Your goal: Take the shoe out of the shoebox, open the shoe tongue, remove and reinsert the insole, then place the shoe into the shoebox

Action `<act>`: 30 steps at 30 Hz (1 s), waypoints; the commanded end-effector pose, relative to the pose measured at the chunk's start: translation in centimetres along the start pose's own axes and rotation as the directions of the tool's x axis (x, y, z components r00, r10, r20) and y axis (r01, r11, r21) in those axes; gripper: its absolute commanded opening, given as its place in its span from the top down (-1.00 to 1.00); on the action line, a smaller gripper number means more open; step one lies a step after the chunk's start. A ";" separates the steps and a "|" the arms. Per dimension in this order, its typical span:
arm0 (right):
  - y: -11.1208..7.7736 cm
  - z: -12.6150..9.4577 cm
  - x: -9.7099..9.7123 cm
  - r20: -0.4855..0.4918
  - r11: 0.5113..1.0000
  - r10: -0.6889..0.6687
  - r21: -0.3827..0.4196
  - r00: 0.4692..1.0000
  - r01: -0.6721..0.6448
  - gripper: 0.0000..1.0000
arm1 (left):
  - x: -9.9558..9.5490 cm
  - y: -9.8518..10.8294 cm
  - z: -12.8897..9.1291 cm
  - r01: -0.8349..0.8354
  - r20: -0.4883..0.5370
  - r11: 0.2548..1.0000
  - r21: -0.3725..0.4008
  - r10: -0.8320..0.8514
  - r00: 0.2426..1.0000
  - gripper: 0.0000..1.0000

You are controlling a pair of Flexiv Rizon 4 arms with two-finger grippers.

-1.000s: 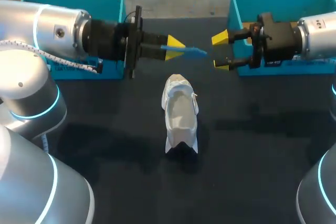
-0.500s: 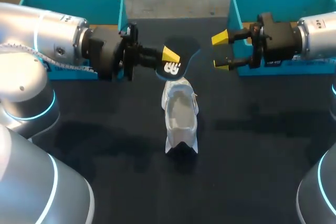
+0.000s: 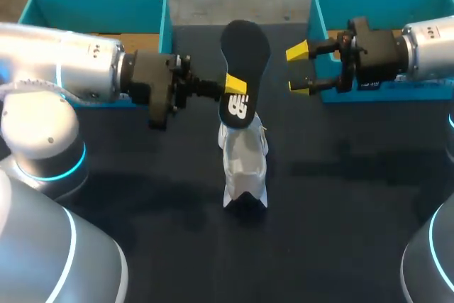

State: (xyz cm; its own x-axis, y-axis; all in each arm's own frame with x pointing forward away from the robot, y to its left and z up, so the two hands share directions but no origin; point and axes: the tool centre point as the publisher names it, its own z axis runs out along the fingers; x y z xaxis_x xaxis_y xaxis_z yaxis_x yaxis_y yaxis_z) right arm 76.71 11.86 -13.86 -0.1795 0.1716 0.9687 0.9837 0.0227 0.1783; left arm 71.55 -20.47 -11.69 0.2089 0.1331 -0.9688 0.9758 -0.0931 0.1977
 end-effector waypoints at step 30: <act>0.8 2.9 0.5 -0.029 0.997 0.021 0.075 0.999 -0.019 -0.70 | 2.0 -0.1 3.9 0.024 0.040 0.992 -0.121 -0.020 0.999 1.00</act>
State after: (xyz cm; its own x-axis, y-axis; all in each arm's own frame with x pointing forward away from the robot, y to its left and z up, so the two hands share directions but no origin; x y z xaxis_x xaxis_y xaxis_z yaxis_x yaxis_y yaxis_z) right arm 77.39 14.69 -13.63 -0.1603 0.1421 0.9768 0.9846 0.0926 0.1481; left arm 71.66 -23.93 -14.15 0.1852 0.0976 -0.9778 0.9817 0.0266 0.1886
